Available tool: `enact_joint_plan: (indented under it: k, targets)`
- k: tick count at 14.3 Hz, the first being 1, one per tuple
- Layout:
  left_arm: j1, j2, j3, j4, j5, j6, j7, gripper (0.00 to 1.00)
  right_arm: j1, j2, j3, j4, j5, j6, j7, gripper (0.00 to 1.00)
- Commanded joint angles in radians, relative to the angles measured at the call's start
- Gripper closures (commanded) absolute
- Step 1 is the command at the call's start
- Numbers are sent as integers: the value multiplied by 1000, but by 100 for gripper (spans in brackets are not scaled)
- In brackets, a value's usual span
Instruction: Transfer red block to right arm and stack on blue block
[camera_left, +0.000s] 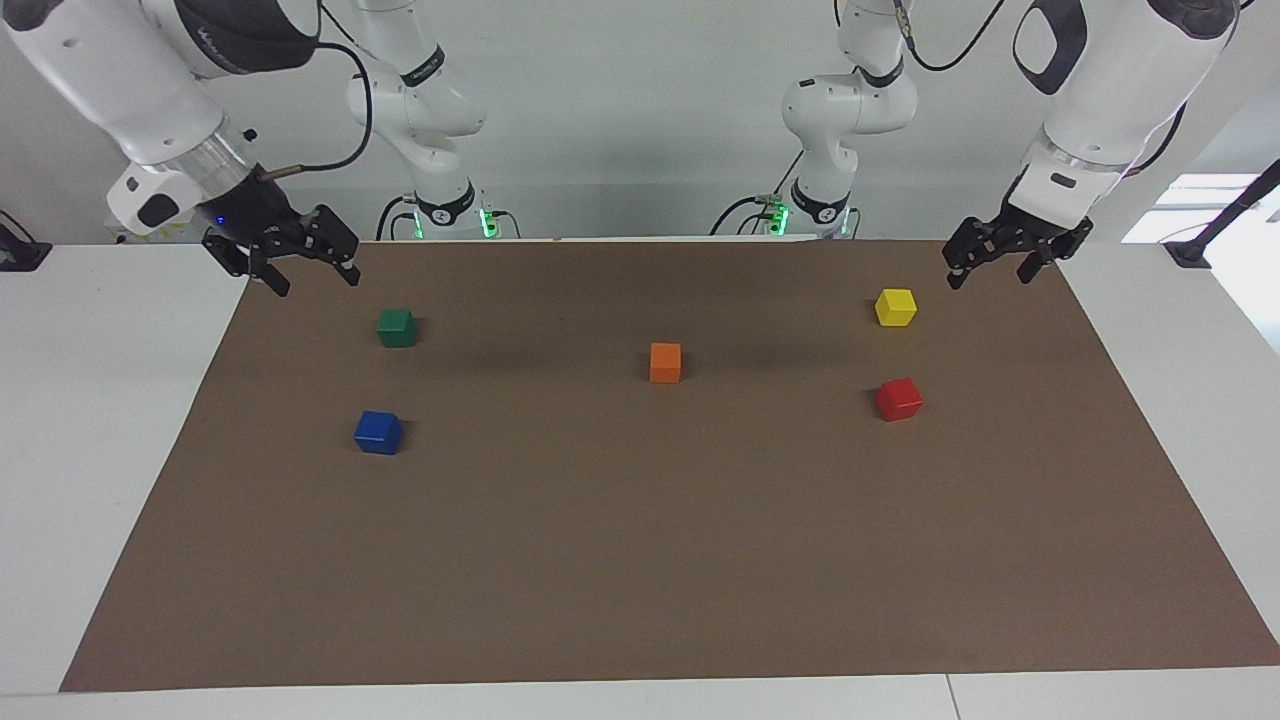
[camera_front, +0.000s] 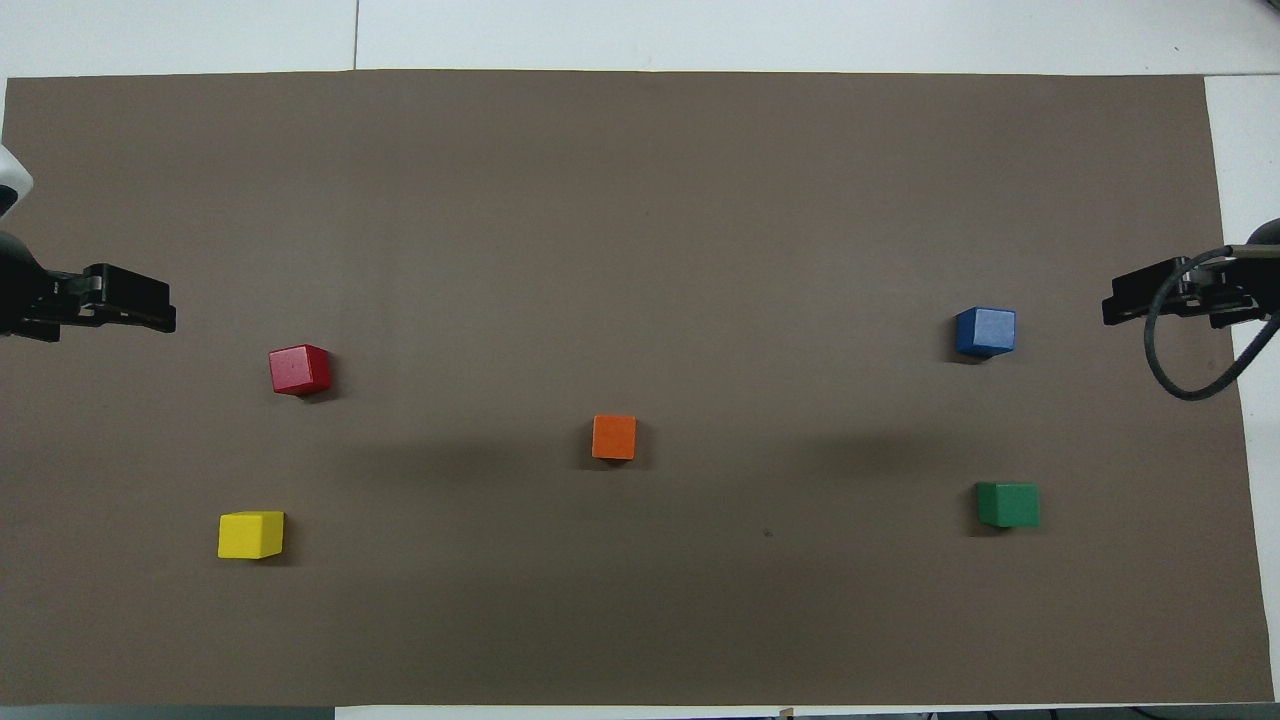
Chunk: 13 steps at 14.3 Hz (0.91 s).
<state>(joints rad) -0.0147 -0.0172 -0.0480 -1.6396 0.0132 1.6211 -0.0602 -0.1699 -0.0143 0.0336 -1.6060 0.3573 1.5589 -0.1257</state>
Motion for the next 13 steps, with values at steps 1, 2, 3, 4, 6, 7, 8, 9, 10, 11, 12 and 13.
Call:
enact_joint_plan:
  k: [1,2,3,4,6,7,8,9,10,11,12,13]
  targets:
    - [1,-24,-1,-89,-7,89,-6,0,-85,-15,-24,2,260,-48,-129,1]
    - [1,-20,0,-101,-7,104,-6,0,-104,-18,-26,-6,349,-74,-144,1]
    - [2,-20,0,-133,-7,120,-7,0,-124,-23,-27,-37,470,-80,-164,1]
    - [10,-21,0,-169,-6,141,-7,0,-144,-23,-27,-93,591,-82,-202,1]
    - [32,-17,0,-254,-6,210,-16,0,-175,-6,-27,-214,829,-85,-331,1]
    - [35,-20,0,-316,-7,264,-30,0,-180,23,-27,-250,912,-109,-386,1]
    - [33,-23,0,-374,-7,328,-52,0,-180,52,-27,-261,954,-147,-438,1]
    - [33,-20,0,-417,-7,380,-69,0,-175,74,-26,-276,988,-164,-463,1]
    - [27,-17,0,-460,-6,425,-102,0,-165,98,-26,-308,1064,-189,-485,0]
    - [22,-7,0,-482,-6,465,-128,0,-143,114,-20,-348,1130,-194,-515,0]
    - [21,-3,-1,-520,-6,520,-132,0,-99,144,-20,-382,1196,-210,-579,0]
    - [18,0,-1,-555,-6,578,-132,0,-67,196,-20,-397,1260,-253,-632,0]
